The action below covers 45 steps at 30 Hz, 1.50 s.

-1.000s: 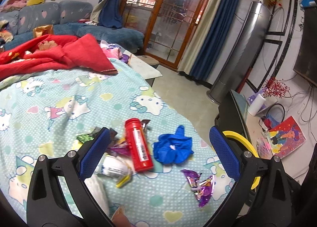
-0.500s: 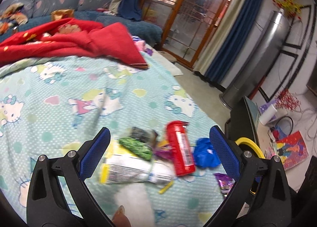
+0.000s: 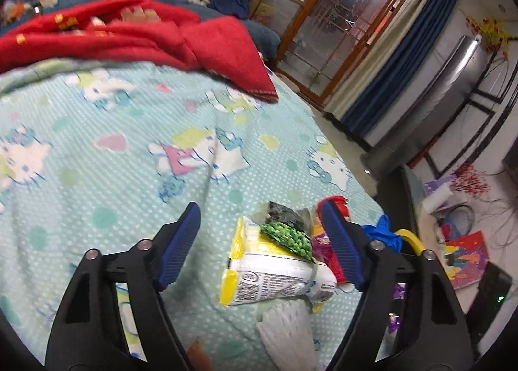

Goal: Collect trash
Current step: 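Grasp the green wrapper with the left tool while the right tool grasps purple wrappers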

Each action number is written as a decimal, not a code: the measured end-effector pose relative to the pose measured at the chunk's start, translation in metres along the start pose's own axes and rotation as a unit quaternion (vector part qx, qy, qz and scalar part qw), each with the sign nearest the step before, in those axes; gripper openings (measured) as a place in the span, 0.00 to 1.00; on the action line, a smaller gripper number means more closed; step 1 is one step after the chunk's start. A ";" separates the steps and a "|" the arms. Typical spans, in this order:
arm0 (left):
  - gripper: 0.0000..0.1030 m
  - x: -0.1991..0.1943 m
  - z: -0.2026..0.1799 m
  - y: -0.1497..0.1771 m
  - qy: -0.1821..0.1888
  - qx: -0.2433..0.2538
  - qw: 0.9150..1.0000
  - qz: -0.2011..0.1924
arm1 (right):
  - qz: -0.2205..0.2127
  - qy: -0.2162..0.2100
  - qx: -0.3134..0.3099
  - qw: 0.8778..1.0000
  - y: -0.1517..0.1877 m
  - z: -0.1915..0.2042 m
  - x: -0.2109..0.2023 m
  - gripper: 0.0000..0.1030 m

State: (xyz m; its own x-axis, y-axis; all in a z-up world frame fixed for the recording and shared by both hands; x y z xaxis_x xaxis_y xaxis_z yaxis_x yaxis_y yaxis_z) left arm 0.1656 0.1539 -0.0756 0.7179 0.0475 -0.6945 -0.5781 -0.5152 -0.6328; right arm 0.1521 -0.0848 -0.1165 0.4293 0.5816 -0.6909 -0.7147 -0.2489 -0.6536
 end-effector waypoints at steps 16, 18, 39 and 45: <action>0.44 0.026 -0.015 0.017 0.034 0.001 0.999 0.037 | 0.026 -0.015 0.003 1.000 0.015 -0.007 0.014 0.31; 0.39 0.028 -0.014 0.017 0.032 0.000 0.999 0.038 | 0.026 -0.014 -0.001 1.000 0.016 -0.007 0.014 0.31; 0.14 0.019 -0.038 0.014 0.005 0.088 0.996 0.012 | 0.029 -0.011 -0.001 1.000 0.019 -0.005 0.012 0.27; 0.09 0.012 -0.039 0.013 0.019 0.083 0.996 0.007 | 0.033 -0.013 -0.007 0.999 0.018 -0.005 0.010 0.23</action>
State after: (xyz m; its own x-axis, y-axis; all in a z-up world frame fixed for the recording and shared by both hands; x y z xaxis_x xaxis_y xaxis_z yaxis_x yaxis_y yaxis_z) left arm 0.1819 0.1148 -0.0784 0.7217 0.0080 -0.6922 -0.6420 -0.3662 -0.6736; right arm 0.1463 -0.0876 -0.1371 0.3669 0.5844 -0.7238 -0.7327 -0.2980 -0.6119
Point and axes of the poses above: each gripper's, at about its wrist camera, not at the fingertips, and x roughly the way its jaws point, z to its left, y to its underside, the point moved 5 cm from there along x, roughly the way its jaws point, and after that the axes turned 11 degrees about -y, right-handed, at the moved point
